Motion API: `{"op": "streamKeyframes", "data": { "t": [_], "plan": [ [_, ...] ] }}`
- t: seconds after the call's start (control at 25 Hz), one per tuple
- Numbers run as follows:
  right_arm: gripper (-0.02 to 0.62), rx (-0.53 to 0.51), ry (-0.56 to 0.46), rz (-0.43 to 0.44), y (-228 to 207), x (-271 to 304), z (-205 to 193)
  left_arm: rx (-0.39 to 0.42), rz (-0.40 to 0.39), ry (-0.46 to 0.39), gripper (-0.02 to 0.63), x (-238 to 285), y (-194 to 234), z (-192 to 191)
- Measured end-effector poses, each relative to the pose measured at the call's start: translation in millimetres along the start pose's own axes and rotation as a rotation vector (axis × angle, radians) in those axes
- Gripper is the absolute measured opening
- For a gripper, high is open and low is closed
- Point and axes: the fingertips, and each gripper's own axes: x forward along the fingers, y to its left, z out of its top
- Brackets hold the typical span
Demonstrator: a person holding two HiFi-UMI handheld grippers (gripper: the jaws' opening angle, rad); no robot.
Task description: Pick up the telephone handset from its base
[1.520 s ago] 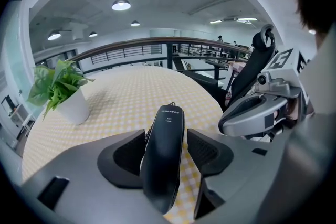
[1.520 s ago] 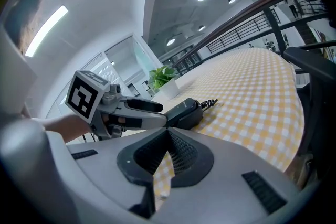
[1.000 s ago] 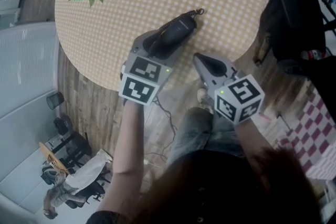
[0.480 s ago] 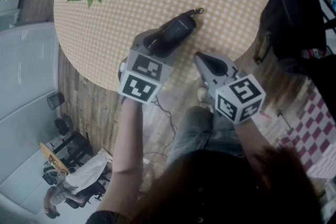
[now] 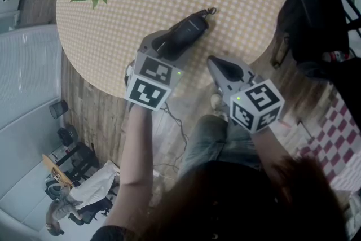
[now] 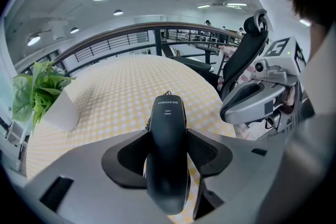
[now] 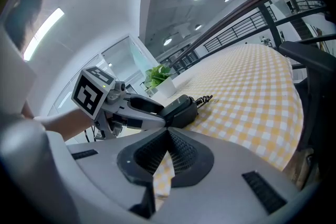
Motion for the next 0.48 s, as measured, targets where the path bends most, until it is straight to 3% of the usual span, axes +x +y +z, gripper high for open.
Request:
{"op": "streamKeyframes", "data": {
  "t": [0.48],
  "plan": [
    [0.008, -0.021, -0.014, 0.005, 6.5, -6.4, 6.8, -0.011, 0.035, -0.023, 0.235, -6.9, 0.7, 1.1]
  ]
}}
